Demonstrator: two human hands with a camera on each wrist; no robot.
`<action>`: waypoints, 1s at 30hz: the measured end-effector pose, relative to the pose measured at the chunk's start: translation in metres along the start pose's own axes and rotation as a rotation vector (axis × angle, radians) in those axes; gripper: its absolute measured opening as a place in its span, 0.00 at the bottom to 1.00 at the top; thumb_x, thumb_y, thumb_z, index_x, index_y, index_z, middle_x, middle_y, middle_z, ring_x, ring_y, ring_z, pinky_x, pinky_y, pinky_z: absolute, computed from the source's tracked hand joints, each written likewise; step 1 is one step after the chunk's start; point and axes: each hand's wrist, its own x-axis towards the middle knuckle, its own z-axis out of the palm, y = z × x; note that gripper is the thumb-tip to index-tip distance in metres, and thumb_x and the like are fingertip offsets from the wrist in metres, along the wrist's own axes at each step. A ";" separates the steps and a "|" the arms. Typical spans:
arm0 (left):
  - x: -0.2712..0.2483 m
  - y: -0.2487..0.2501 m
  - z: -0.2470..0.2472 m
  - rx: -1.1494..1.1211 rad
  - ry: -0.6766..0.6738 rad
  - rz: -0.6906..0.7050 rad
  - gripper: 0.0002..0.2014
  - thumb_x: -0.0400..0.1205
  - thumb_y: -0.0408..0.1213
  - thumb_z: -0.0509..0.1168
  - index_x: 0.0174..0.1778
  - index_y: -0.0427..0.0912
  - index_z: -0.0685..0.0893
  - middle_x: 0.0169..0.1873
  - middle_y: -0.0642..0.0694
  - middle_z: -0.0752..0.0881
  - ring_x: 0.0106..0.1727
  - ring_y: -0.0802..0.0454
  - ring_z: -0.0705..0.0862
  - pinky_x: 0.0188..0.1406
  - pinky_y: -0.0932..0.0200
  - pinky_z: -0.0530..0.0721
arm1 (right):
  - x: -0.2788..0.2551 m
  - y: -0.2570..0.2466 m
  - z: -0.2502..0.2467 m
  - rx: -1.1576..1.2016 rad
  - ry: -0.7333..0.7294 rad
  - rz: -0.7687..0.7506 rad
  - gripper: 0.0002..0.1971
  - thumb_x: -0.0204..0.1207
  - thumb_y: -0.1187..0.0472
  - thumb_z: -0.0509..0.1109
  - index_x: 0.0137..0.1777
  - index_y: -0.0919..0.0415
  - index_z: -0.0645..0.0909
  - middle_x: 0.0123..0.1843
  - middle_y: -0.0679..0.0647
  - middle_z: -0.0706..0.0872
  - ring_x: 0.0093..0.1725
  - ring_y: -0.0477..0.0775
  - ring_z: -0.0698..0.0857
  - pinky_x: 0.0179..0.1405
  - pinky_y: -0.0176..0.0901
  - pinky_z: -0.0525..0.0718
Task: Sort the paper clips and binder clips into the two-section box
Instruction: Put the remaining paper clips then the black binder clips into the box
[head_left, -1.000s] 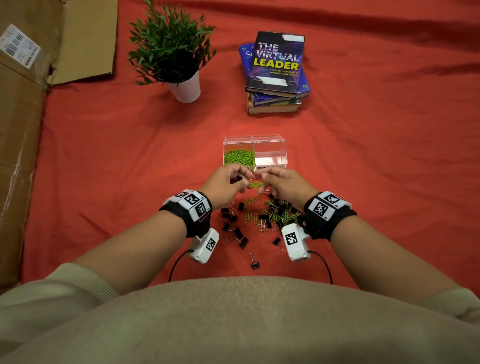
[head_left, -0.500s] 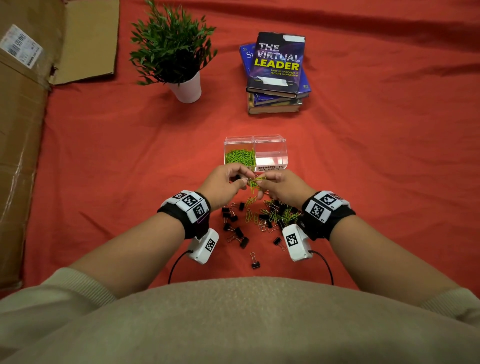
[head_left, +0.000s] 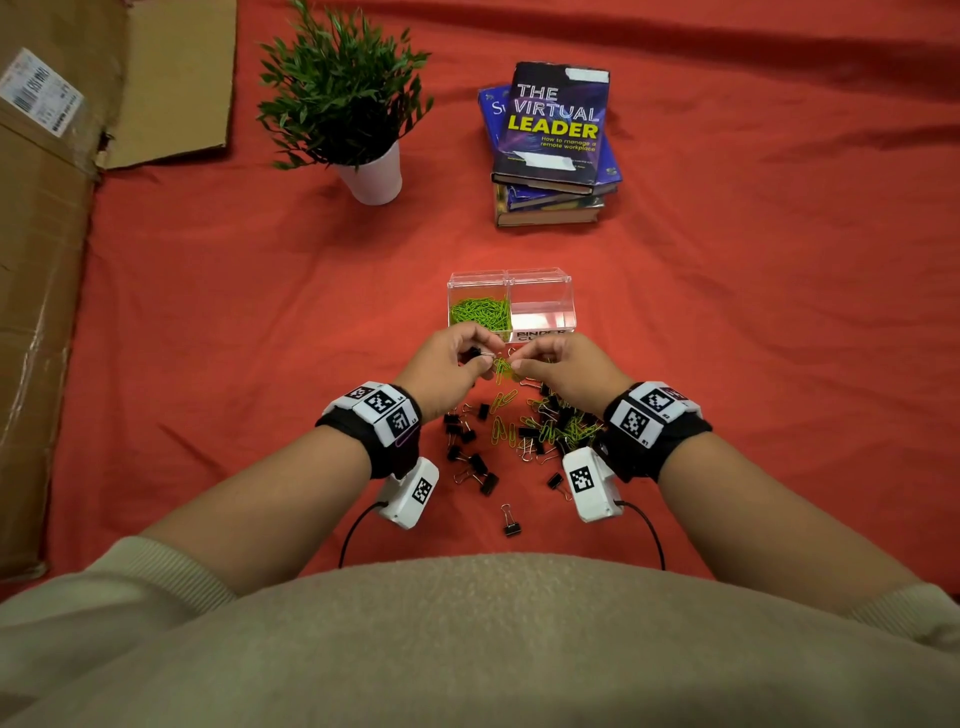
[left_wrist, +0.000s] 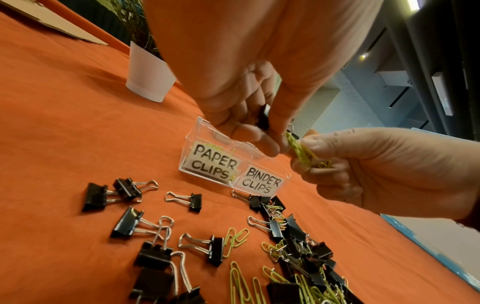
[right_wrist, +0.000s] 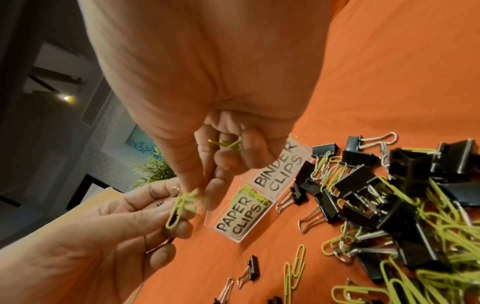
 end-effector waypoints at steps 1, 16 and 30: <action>0.001 0.000 0.000 0.000 0.004 0.000 0.11 0.82 0.28 0.64 0.46 0.52 0.82 0.40 0.50 0.88 0.40 0.57 0.86 0.53 0.36 0.84 | 0.000 0.001 0.000 -0.002 -0.002 0.002 0.05 0.75 0.56 0.73 0.45 0.57 0.87 0.40 0.54 0.90 0.34 0.44 0.79 0.37 0.38 0.78; 0.003 0.001 0.006 -0.056 0.038 -0.013 0.05 0.82 0.29 0.64 0.46 0.43 0.80 0.30 0.51 0.82 0.28 0.58 0.79 0.28 0.70 0.77 | 0.003 -0.001 0.007 0.095 -0.014 0.015 0.05 0.71 0.56 0.77 0.38 0.55 0.84 0.28 0.45 0.83 0.23 0.40 0.72 0.22 0.29 0.68; 0.005 -0.003 0.004 -0.150 0.038 -0.050 0.09 0.84 0.28 0.61 0.41 0.45 0.80 0.32 0.49 0.85 0.30 0.65 0.83 0.29 0.69 0.78 | 0.003 -0.001 0.001 0.269 -0.078 0.021 0.08 0.70 0.64 0.77 0.46 0.51 0.86 0.31 0.48 0.90 0.35 0.52 0.72 0.31 0.39 0.68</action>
